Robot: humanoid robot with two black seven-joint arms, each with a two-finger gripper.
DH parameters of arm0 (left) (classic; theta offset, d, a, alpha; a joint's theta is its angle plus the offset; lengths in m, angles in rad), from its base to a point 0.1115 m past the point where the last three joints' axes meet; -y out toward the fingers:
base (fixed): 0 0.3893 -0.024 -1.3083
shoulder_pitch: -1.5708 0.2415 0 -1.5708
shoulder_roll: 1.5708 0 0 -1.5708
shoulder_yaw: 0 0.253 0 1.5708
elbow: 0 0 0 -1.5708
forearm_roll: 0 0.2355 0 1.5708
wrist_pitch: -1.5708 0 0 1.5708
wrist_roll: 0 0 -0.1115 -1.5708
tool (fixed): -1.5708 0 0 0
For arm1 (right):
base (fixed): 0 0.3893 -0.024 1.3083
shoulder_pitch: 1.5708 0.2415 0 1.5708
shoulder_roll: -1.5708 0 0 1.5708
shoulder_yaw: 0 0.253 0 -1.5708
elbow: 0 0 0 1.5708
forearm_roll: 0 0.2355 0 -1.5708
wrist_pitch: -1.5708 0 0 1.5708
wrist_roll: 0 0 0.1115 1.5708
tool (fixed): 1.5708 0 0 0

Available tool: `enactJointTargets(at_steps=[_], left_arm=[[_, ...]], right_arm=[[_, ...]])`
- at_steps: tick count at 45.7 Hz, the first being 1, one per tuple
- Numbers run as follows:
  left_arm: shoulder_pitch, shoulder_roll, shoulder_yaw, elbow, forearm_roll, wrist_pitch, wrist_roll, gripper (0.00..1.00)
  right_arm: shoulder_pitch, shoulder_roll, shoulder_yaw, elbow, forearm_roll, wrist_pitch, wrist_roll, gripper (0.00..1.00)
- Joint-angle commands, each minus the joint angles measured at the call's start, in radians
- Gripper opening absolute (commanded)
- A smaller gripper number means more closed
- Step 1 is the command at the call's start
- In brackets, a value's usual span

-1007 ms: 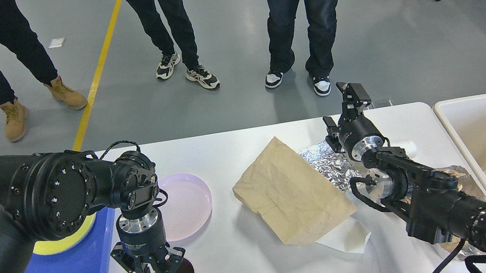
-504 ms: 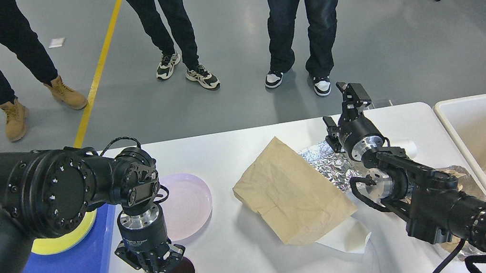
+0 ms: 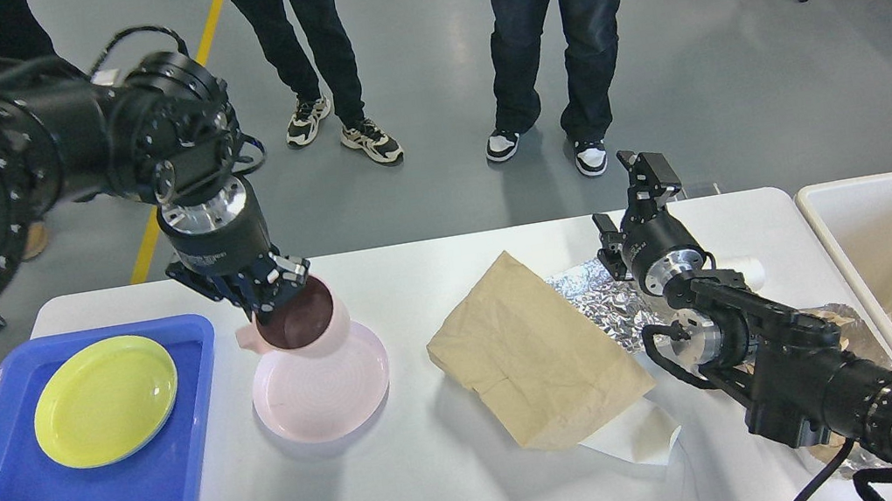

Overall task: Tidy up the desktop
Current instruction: 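Carry the pink mug with the left gripper onto the blue tray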

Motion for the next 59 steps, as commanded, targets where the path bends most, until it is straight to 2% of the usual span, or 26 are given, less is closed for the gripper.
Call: enactJointTargets(at_steps=[1, 11, 20, 29, 48, 55, 59], left_arm=[[-0.123, 0.057, 0.01, -0.06, 0.001, 0.0, 0.003, 0.0], [-0.301, 0.112, 0.059, -0.165, 0.001, 0.0, 0.004, 0.0], [-0.279, 0.12, 0.056, -0.17, 0.001, 0.0, 0.001, 0.0], [-0.162, 0.161, 0.062, -0.147, -0.001, 0.0, 0.001, 0.0], [0.178, 0.616, 0.072, -0.028, 0.004, 0.0, 0.015, 0.0], [0.329, 0.66, 0.059, 0.069, 0.004, 0.0, 0.013, 0.0], [0.375, 0.663, 0.053, 0.112, 0.002, 0.0, 0.012, 0.0]], right_arm=[[0.0, 0.0, 0.0, 0.0, 0.0, 0.001, 0.0, 1.0], [0.0, 0.0, 0.0, 0.0, 0.0, -0.001, 0.0, 1.0], [0.0, 0.0, 0.0, 0.0, 0.0, -0.001, 0.0, 1.0], [0.0, 0.0, 0.0, 0.0, 0.0, -0.001, 0.0, 1.0], [0.0, 0.0, 0.0, 0.0, 0.0, 0.001, 0.0, 1.0], [0.0, 0.0, 0.0, 0.0, 0.0, 0.001, 0.0, 1.0], [0.0, 0.0, 0.0, 0.0, 0.0, -0.001, 0.0, 1.0]])
